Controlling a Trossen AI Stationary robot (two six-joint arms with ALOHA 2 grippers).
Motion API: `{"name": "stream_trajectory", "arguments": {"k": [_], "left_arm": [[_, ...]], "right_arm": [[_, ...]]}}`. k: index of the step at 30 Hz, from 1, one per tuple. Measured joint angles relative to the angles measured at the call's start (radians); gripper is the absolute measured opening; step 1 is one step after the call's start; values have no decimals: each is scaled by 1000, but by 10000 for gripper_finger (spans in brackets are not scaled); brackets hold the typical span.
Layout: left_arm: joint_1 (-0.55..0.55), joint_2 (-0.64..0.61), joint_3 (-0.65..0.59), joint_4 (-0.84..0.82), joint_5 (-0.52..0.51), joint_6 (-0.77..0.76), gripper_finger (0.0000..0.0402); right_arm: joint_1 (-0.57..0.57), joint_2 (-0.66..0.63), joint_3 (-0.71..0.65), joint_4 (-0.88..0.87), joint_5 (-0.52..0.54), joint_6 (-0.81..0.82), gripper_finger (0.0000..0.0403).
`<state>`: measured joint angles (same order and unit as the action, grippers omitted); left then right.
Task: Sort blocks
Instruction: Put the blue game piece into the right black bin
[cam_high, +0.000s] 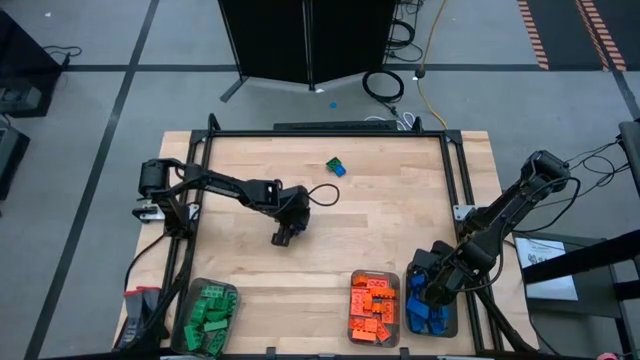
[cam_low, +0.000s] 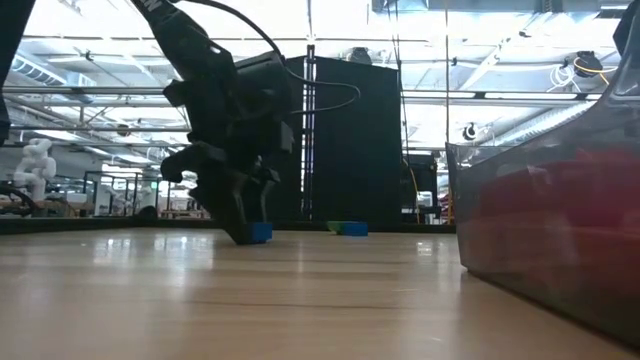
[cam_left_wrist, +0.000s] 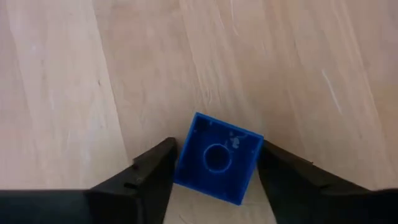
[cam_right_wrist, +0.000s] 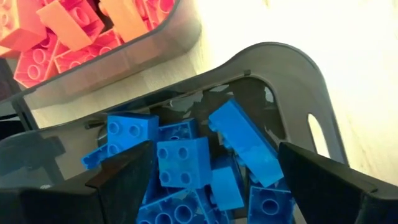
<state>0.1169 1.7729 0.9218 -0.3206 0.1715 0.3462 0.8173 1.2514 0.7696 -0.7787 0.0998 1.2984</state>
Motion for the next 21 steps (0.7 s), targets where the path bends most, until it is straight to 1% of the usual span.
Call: {"name": "stream_trajectory", "arguments": {"k": [4,7,8,11,14,16,18,21], "left_arm": [[0,1,0,2,-3,0,167],[0,2,14,-9,-12,-22,134],[0,3,21,-14,-15,-29,128],[0,7,48,-24,-26,-71,126],[2,-4,88,-40,-31,-115,131],[2,-16,123,-53,-31,-145,134],[1,-30,164,-83,-31,-169,134],[1,-56,234,-95,-30,-206,135]], "right_arm": [[-3,0,0,-5,0,18,338],[-16,0,0,1,5,26,338],[-21,0,0,7,6,19,338],[-44,0,8,-2,5,-33,338],[-75,0,42,-16,21,-131,338],[-99,0,79,-56,61,-217,338],[-128,0,130,-107,134,-314,338],[-180,0,232,-240,282,-474,338]]}}
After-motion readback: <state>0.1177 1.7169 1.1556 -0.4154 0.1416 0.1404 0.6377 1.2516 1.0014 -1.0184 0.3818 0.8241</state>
